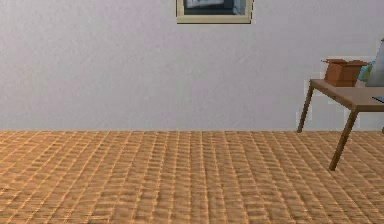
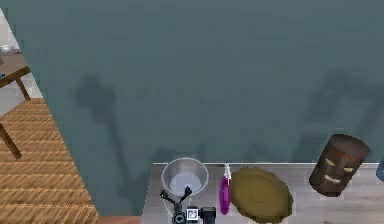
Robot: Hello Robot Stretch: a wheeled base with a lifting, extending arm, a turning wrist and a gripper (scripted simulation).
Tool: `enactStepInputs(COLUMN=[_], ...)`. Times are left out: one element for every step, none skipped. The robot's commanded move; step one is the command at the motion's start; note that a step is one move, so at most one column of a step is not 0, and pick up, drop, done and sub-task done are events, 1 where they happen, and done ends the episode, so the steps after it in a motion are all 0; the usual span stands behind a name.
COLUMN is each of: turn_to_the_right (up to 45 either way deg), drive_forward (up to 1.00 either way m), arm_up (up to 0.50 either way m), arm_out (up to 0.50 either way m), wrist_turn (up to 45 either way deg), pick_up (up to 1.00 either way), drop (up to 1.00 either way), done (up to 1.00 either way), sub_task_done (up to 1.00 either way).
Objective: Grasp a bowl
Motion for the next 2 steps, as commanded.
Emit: enactStepInputs(turn_to_the_right=[0.0,0.0], drive_forward=[0.00,0.00], arm_up=[0.00,0.10], arm_out=[0.00,0.00], wrist_turn=[0.0,0.0], pick_up=[1.00,0.00], drop=[0.00,0.00], done=[0.00,0.00], sub_task_done=[0.00,0.00])
